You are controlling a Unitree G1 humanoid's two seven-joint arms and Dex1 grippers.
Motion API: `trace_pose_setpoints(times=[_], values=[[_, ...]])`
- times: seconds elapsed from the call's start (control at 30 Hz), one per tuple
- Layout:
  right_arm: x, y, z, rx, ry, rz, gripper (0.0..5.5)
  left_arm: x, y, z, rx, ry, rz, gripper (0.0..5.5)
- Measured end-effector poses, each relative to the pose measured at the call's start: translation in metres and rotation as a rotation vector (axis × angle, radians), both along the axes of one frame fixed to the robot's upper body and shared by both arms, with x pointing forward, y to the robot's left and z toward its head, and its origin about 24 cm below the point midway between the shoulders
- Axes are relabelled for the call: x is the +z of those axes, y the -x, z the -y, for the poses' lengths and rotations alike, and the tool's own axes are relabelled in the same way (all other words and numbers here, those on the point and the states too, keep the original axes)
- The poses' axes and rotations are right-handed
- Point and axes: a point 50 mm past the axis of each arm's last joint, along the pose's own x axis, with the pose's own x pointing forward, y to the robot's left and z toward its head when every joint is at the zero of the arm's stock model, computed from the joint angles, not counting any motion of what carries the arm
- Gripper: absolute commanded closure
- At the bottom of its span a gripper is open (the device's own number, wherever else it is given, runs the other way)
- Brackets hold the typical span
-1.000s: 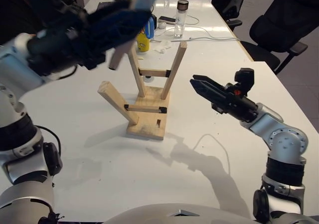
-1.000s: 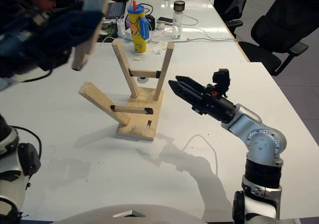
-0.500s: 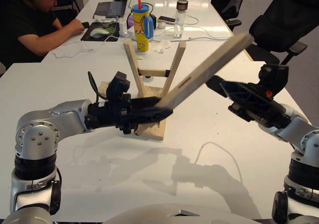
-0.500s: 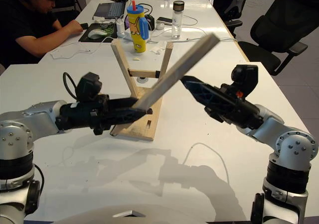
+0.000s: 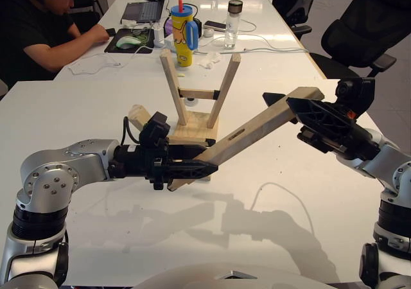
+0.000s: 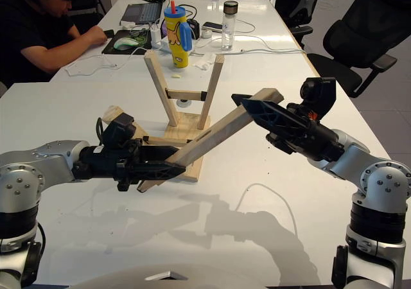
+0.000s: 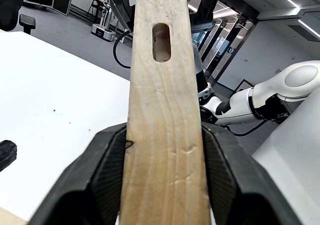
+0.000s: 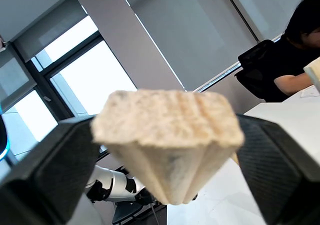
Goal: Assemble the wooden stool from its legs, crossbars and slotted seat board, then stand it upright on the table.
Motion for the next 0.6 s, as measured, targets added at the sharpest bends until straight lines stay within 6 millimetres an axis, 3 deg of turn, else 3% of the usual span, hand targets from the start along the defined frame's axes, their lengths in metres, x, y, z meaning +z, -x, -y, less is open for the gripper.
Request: trace_pose_setpoints(times=[0.37,0.6], values=[[-0.006,0.005,0.004,0.026,-0.001,-0.017,3.35,-0.001,0.002,0.000,-0.018,-0.008,0.006,3.47],[-0.012,0.004,0.007,-0.014,0.039,-0.021,3.39,-0.004,-0.003,-0.002,0.064,-0.025,0.046,2.09]])
